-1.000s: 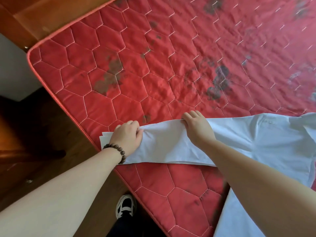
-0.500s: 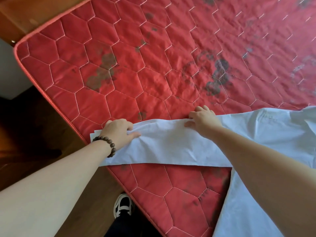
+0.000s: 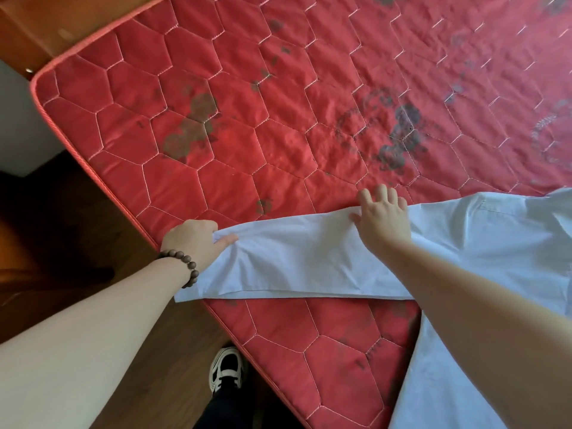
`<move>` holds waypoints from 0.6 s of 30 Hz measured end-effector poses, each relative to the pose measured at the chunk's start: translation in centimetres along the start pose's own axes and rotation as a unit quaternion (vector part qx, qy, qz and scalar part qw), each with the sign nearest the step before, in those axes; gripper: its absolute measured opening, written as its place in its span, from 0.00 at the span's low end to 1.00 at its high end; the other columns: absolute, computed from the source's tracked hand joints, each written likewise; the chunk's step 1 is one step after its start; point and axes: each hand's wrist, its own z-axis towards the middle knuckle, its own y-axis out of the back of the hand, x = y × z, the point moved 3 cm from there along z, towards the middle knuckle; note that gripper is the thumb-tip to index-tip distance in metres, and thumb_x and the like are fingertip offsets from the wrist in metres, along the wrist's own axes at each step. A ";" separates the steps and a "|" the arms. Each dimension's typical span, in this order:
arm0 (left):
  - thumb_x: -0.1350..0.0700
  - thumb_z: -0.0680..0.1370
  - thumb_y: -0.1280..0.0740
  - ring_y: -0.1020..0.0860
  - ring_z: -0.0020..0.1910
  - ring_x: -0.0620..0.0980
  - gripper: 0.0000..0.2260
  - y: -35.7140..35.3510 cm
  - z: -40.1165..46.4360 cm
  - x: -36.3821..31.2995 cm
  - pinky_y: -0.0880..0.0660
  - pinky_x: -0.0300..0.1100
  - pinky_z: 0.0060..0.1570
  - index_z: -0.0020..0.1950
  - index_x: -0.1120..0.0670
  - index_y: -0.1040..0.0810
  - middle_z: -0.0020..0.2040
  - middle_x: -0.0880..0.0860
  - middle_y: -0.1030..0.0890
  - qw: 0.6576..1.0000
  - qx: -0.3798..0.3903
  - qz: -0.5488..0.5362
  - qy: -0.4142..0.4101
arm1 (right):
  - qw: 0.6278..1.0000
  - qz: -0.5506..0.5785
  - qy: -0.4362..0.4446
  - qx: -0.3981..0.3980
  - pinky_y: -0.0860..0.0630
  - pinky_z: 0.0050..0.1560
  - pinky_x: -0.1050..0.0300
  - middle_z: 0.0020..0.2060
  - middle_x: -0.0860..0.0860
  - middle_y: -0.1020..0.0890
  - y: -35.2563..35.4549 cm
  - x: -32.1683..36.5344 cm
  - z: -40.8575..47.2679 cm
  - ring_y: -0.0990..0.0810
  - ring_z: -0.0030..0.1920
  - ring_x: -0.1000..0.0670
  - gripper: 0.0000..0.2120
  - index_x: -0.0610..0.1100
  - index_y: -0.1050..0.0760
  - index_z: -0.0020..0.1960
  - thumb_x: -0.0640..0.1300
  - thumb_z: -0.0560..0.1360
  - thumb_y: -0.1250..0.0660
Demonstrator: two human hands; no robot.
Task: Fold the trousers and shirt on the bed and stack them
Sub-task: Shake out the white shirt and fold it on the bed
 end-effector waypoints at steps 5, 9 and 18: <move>0.38 0.78 0.43 0.30 0.27 0.53 0.24 0.1 -0.7 0.2 0.40 0.41 0.28 0.31 0.54 0.35 0.27 0.52 0.30 0.999 -0.046 -0.005 -0.012 | 0.994 0.078 0.026 -0.074 0.48 0.74 0.37 0.71 0.37 0.34 -0.8 4.0 -4.1 0.38 0.73 0.38 0.25 0.37 0.31 0.69 0.49 0.77 0.35; 0.35 0.77 0.43 0.30 0.27 0.51 0.24 0.4 -1.0 1.2 0.37 0.40 0.28 0.31 0.53 0.35 0.27 0.51 0.30 0.999 -0.042 0.020 -0.012 | 0.994 0.104 0.040 0.024 0.62 0.75 0.39 0.78 0.43 0.52 -3.8 8.8 -7.2 0.57 0.78 0.45 0.33 0.41 0.50 0.78 0.58 0.79 0.50; 0.36 0.75 0.39 0.28 0.28 0.51 0.22 -0.2 -1.0 -0.9 0.34 0.43 0.29 0.32 0.53 0.29 0.26 0.50 0.28 0.989 0.014 -0.135 -0.056 | 0.974 0.143 0.175 0.011 0.55 0.75 0.40 0.78 0.51 0.48 -4.8 16.2 -8.1 0.53 0.78 0.50 0.29 0.48 0.50 0.78 0.60 0.80 0.55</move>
